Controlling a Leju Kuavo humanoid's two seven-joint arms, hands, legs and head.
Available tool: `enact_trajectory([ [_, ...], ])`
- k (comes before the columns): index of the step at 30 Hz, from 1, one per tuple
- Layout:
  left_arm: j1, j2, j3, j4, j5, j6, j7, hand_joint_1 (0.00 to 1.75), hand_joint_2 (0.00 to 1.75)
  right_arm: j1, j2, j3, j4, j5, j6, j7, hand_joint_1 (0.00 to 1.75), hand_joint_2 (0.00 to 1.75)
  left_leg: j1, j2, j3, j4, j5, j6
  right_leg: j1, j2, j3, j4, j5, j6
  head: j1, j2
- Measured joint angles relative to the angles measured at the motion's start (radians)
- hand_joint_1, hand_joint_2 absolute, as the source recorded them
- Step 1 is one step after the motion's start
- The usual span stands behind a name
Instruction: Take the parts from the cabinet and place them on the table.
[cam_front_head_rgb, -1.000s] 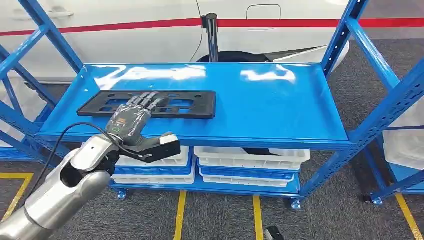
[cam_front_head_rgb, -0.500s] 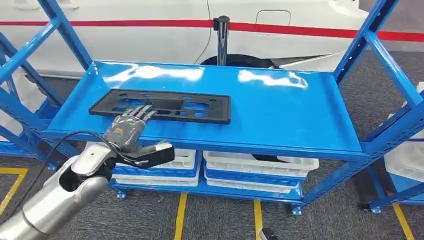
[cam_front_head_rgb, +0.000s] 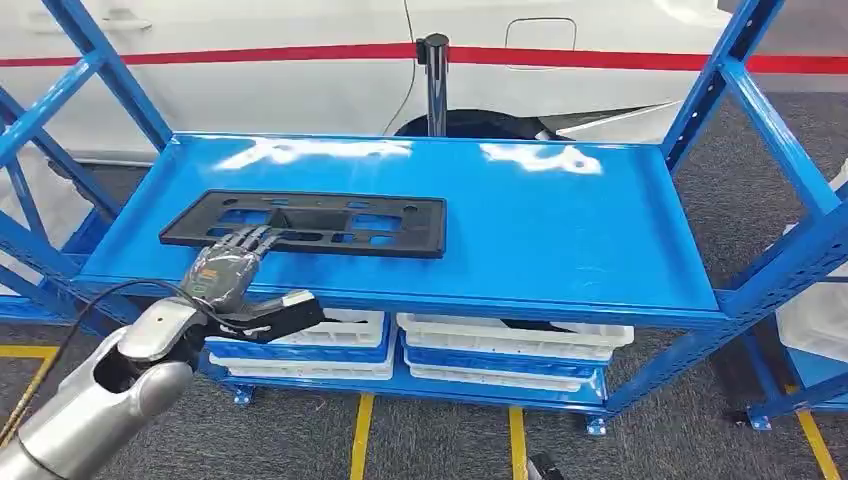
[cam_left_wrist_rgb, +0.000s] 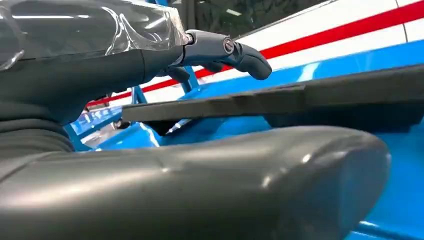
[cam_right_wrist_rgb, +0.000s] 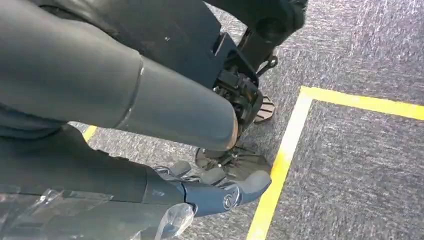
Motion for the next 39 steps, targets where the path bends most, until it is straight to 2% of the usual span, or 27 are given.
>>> enact_trajectory([
  [2, -0.001, 0.0, 0.003, 0.0, -0.002, 0.001, 0.0, 0.0, 0.0, 0.0, 0.001, 0.0, 0.0, 0.0, 0.0, 0.0, 0.0, 0.0, 0.007, 0.007, 0.082, -0.184, 0.097, -0.008, -0.005, 0.0, 0.012, 0.0, -0.007, 0.01, 0.0, 0.0],
  [3, -0.002, 0.0, 0.005, 0.0, -0.003, 0.002, 0.0, 0.0, 0.0, 0.0, 0.001, 0.0, 0.0, 0.0, 0.0, 0.0, 0.0, 0.0, 0.011, 0.014, 0.115, -0.261, 0.119, -0.009, -0.003, 0.001, 0.015, 0.0, -0.011, 0.016, -0.001, 0.0],
  [4, -0.003, 0.0, 0.008, 0.0, -0.006, 0.002, 0.0, 0.0, 0.0, -0.001, 0.0, 0.0, 0.0, 0.0, 0.0, 0.0, 0.0, 0.0, 0.0, 0.008, 0.126, -0.276, 0.111, 0.001, 0.001, 0.002, 0.014, 0.003, -0.015, 0.023, -0.001, 0.0],
  [5, -0.002, 0.0, 0.01, 0.0, -0.008, 0.003, 0.0, 0.0, 0.0, -0.001, 0.0, 0.0, 0.0, 0.0, 0.0, 0.0, 0.0, 0.0, -0.001, 0.007, 0.123, -0.273, 0.111, 0.012, 0.0, 0.002, 0.014, 0.0, -0.013, 0.029, 0.002, 0.0],
  [7, -0.003, 0.0, 0.015, 0.0, -0.013, 0.003, 0.0, 0.0, 0.0, -0.001, 0.002, 0.002, 0.0, 0.0, 0.0, 0.0, 0.0, 0.0, -0.007, 0.006, 0.123, -0.273, 0.112, 0.025, -0.002, 0.002, 0.019, -0.008, -0.011, 0.041, 0.002, 0.0],
  [8, -0.005, 0.0, 0.018, -0.001, -0.013, 0.003, 0.0, 0.0, 0.0, -0.003, 0.002, 0.003, 0.0, 0.0, 0.0, 0.0, 0.0, 0.0, -0.001, 0.006, 0.132, -0.282, 0.117, 0.036, -0.004, 0.001, 0.021, -0.005, -0.016, 0.048, 0.002, 0.0],
  [9, -0.007, 0.0, 0.02, -0.002, -0.014, 0.006, 0.0, 0.0, 0.0, -0.002, 0.002, 0.005, 0.0, 0.0, 0.0, 0.0, 0.0, 0.0, 0.0, 0.006, 0.138, -0.284, 0.116, 0.041, -0.006, 0.001, 0.018, 0.017, -0.031, 0.051, 0.003, 0.0],
  [10, -0.011, 0.0, 0.02, -0.002, -0.016, 0.006, 0.0, 0.0, 0.0, -0.002, 0.002, 0.006, 0.0, 0.0, 0.0, 0.0, 0.0, 0.0, -0.001, 0.007, 0.142, -0.284, 0.112, 0.047, -0.005, 0.001, -0.013, 0.08, -0.064, 0.052, 0.005, 0.0],
  [12, -0.011, -0.003, 0.018, -0.002, -0.017, 0.007, -0.005, 0.0, 0.0, -0.001, 0.004, 0.008, 0.001, 0.0, 0.0, -0.002, 0.0, 0.0, -0.005, 0.009, 0.146, -0.284, 0.108, 0.057, -0.003, 0.001, -0.101, 0.248, -0.133, 0.054, 0.007, 0.0],
  [13, -0.01, -0.005, 0.016, -0.002, -0.016, 0.01, -0.008, 0.0, 0.0, 0.0, 0.005, 0.01, 0.001, 0.0, 0.0, -0.002, 0.0, 0.0, -0.007, 0.008, 0.148, -0.284, 0.106, 0.059, -0.003, 0.001, -0.137, 0.311, -0.147, 0.054, 0.007, 0.0],
  [14, -0.009, -0.008, 0.016, -0.002, -0.016, 0.013, -0.014, 0.0, 0.0, 0.0, 0.005, 0.013, 0.001, 0.0, 0.0, -0.002, 0.0, 0.0, -0.009, 0.007, 0.151, -0.284, 0.103, 0.061, -0.003, 0.001, -0.153, 0.329, -0.139, 0.053, 0.007, 0.0],
  [15, -0.009, -0.009, 0.016, -0.002, -0.016, 0.015, -0.016, 0.0, 0.0, 0.001, 0.005, 0.014, 0.001, 0.0, 0.0, -0.002, 0.0, 0.0, -0.01, 0.006, 0.155, -0.284, 0.1, 0.061, -0.003, 0.001, -0.142, 0.294, -0.107, 0.051, 0.007, 0.0],
  [17, -0.011, -0.013, 0.018, -0.003, -0.016, 0.019, -0.018, 0.0, 0.0, 0.001, 0.005, 0.015, 0.001, 0.0, 0.0, -0.002, 0.0, 0.0, -0.01, 0.002, 0.167, -0.283, 0.092, 0.056, -0.003, 0.001, -0.063, 0.118, -0.012, 0.044, 0.007, 0.0],
  [18, -0.011, -0.015, 0.018, -0.006, -0.016, 0.021, -0.02, 0.0, 0.0, 0.001, 0.005, 0.016, 0.001, 0.0, 0.0, -0.002, 0.0, 0.0, -0.01, 0.001, 0.171, -0.283, 0.086, 0.051, -0.003, 0.003, -0.022, 0.032, 0.02, 0.04, 0.007, 0.0],
  [19, -0.013, -0.014, 0.018, -0.008, -0.016, 0.022, -0.021, 0.0, 0.0, 0.0, 0.005, 0.017, 0.001, 0.0, 0.0, -0.002, 0.0, 0.0, -0.02, 0.0, 0.17, -0.278, 0.08, 0.044, 0.002, 0.003, -0.011, 0.006, 0.009, 0.038, 0.007, 0.0],
  [22, -0.02, -0.019, 0.019, -0.013, -0.016, 0.026, -0.024, 0.0, 0.0, -0.002, 0.006, 0.021, 0.001, 0.001, 0.0, -0.002, 0.0, 0.0, -0.013, 0.0, 0.174, -0.288, 0.077, 0.031, 0.009, 0.004, -0.013, 0.008, 0.005, 0.02, 0.005, 0.0],
  [24, -0.022, -0.02, 0.021, -0.021, -0.02, 0.031, -0.028, 0.0, 0.0, -0.002, 0.009, 0.022, 0.001, 0.0, 0.0, -0.003, 0.0, 0.0, -0.008, 0.004, 0.168, -0.268, 0.062, 0.02, 0.0, 0.003, -0.007, 0.003, 0.007, 0.008, 0.005, 0.0],
  [25, -0.027, -0.02, 0.021, -0.028, -0.021, 0.032, -0.031, 0.0, 0.0, -0.002, 0.009, 0.022, 0.001, 0.0, 0.0, -0.003, 0.0, 0.0, -0.008, 0.006, 0.147, -0.221, 0.037, 0.014, 0.0, 0.003, -0.004, 0.003, 0.004, 0.002, 0.002, 0.0],
  [27, -0.029, -0.021, 0.019, -0.038, -0.022, 0.031, -0.035, 0.0, 0.0, -0.002, 0.01, 0.022, 0.002, 0.0, 0.0, -0.003, 0.0, 0.0, -0.006, 0.006, 0.053, -0.041, -0.037, 0.005, 0.004, 0.0, -0.002, 0.003, 0.0, -0.004, 0.0, 0.0],
  [28, -0.027, -0.022, 0.017, -0.041, -0.022, 0.029, -0.035, 0.0, 0.0, -0.002, 0.01, 0.022, 0.002, -0.001, 0.0, -0.003, 0.0, 0.0, -0.004, 0.006, 0.014, 0.028, -0.054, 0.003, 0.005, 0.001, 0.0, 0.003, -0.003, -0.005, 0.0, 0.0],
  [29, -0.027, -0.023, 0.016, -0.044, -0.021, 0.027, -0.035, 0.0, 0.0, 0.0, 0.013, 0.023, 0.002, -0.001, 0.0, -0.003, 0.0, 0.0, -0.004, 0.006, -0.01, 0.056, -0.047, 0.004, 0.006, 0.003, 0.004, 0.003, -0.006, -0.004, 0.0, 0.0],
  [30, -0.028, -0.025, 0.016, -0.048, -0.021, 0.024, -0.035, 0.0, 0.0, 0.001, 0.014, 0.023, 0.002, -0.001, 0.0, -0.003, 0.0, 0.0, -0.005, 0.006, -0.007, 0.032, -0.021, 0.006, 0.006, 0.005, 0.009, 0.003, -0.009, -0.003, 0.0, 0.0],
  [31, -0.03, -0.026, 0.017, -0.053, -0.021, 0.023, -0.034, 0.0, 0.0, 0.001, 0.015, 0.023, 0.002, -0.001, 0.0, -0.003, 0.0, 0.0, -0.006, 0.006, 0.019, -0.036, 0.025, 0.008, 0.006, 0.005, 0.016, 0.003, -0.013, -0.002, 0.0, 0.0],
  [33, -0.036, -0.026, 0.018, -0.06, -0.021, 0.02, -0.033, 0.0, 0.0, 0.001, 0.017, 0.023, 0.002, -0.001, 0.0, -0.003, 0.0, 0.0, -0.006, 0.01, 0.103, -0.232, 0.129, 0.016, 0.006, 0.005, 0.032, 0.002, -0.023, 0.003, 0.0, 0.0],
  [34, -0.038, -0.026, 0.018, -0.06, -0.021, 0.019, -0.032, 0.0, 0.0, -0.001, 0.018, 0.023, 0.002, -0.001, 0.0, -0.003, 0.0, 0.0, -0.011, 0.011, 0.119, -0.264, 0.12, 0.019, 0.01, 0.005, 0.035, 0.003, -0.026, 0.008, 0.0, 0.0],
  [37, -0.038, -0.026, 0.019, -0.066, -0.02, 0.018, -0.031, 0.0, 0.0, -0.001, 0.019, 0.023, 0.002, -0.002, 0.0, -0.003, 0.0, 0.0, -0.019, 0.009, 0.119, -0.275, 0.112, 0.036, 0.008, 0.007, 0.037, -0.003, -0.031, 0.023, 0.0, 0.0],
  [39, -0.037, -0.027, 0.02, -0.068, -0.018, 0.017, -0.03, 0.0, 0.0, -0.002, 0.019, 0.023, 0.002, -0.002, 0.0, -0.003, 0.0, 0.0, -0.009, 0.008, 0.139, -0.289, 0.119, 0.049, 0.005, 0.005, 0.04, 0.004, -0.04, 0.035, 0.001, 0.0],
])
